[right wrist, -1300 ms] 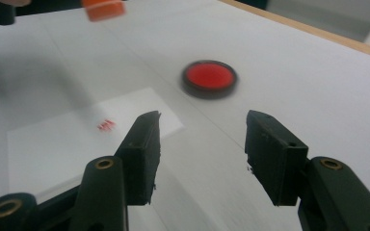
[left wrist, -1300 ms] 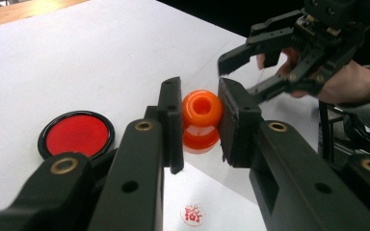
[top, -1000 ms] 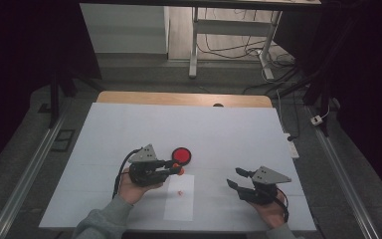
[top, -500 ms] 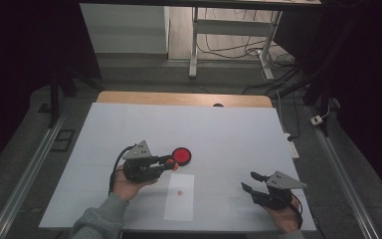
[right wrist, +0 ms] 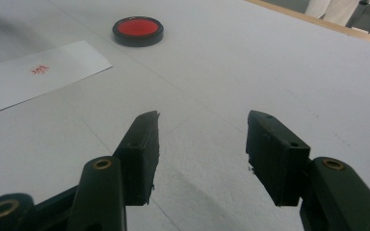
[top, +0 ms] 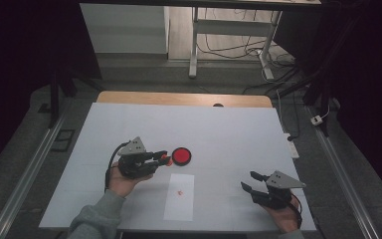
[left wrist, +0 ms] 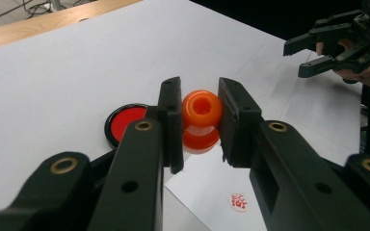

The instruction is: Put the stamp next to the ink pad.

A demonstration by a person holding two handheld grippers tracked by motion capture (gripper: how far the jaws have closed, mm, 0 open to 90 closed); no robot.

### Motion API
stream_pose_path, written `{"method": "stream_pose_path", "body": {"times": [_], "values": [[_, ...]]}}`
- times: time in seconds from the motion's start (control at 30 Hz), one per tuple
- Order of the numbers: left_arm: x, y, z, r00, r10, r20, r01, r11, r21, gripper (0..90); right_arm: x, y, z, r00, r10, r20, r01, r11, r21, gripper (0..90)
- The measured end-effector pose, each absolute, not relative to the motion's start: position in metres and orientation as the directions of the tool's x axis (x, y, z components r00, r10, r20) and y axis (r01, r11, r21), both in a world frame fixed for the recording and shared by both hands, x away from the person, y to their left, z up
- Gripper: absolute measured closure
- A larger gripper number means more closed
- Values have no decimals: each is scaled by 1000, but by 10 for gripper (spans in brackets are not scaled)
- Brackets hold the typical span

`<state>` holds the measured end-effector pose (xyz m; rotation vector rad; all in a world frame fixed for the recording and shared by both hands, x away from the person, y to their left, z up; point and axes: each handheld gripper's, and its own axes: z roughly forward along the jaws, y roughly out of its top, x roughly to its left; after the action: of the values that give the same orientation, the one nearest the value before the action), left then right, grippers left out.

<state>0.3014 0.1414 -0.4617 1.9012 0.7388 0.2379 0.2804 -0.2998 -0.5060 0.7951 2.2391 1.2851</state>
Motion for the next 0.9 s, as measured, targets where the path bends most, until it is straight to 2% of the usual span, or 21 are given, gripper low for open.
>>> {"method": "stream_pose_path", "body": {"times": [0.57,0.9], "values": [[318,138,-482,762,630,-148,432,-324,842,722,283,-299,-508,-742,664,-86,264,409,874,448],[328,133,-498,739,667,-95,457,-392,798,722,283,-298,-508,-742,665,-86,267,411,872,447]]}}
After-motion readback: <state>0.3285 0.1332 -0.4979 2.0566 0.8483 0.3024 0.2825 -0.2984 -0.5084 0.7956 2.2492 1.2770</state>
